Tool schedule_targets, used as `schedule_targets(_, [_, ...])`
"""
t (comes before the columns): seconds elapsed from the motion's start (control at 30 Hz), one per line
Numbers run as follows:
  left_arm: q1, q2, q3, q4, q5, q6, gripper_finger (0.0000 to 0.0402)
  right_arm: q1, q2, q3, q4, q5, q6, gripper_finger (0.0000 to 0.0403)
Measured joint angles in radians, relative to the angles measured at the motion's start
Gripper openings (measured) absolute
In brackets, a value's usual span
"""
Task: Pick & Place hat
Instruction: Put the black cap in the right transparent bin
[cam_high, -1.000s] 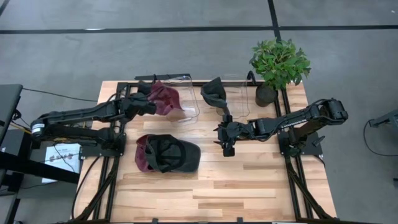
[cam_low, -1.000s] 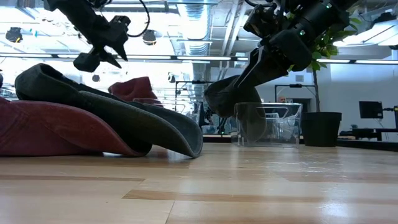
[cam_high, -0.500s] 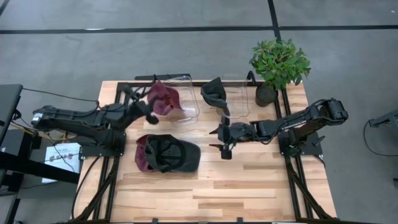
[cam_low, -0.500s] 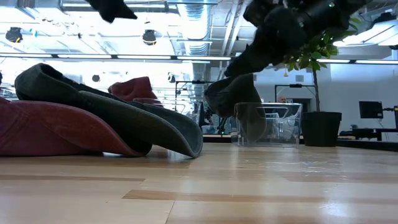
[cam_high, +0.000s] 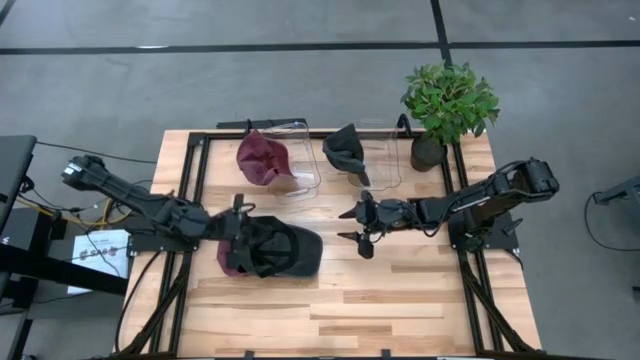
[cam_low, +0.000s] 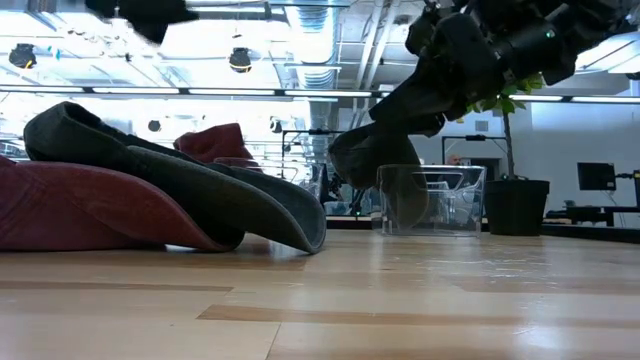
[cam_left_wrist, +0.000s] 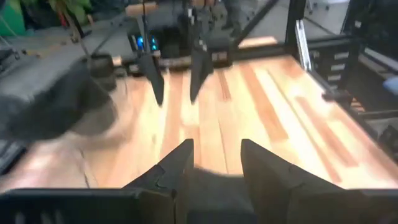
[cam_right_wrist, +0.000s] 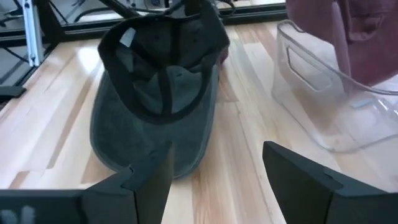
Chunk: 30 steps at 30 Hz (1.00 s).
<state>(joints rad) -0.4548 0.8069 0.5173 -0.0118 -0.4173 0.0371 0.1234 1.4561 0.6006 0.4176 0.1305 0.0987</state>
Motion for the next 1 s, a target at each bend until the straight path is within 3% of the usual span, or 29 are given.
schedule_targets(0.23, [0.018, 0.003, -0.217, 0.321, -0.001, -0.004, 0.0131, 0.000, 0.160, -0.001, 0.212, -0.001, -0.044, 0.0240])
schedule_targets(0.5, [0.021, -0.001, -0.220, 0.381, 0.057, -0.036, 0.0131, -0.022, 0.380, 0.091, 0.308, -0.002, -0.046, 0.0240])
schedule_targets(0.73, [0.017, 0.042, -0.219, 0.385, 0.072, -0.152, 0.0131, -0.019, 0.550, 0.213, 0.347, -0.004, 0.018, 0.0240])
schedule_targets(1.0, [0.009, 0.117, -0.219, 0.393, 0.075, -0.203, 0.0131, -0.017, 0.613, 0.272, 0.346, -0.064, 0.085, 0.0232])
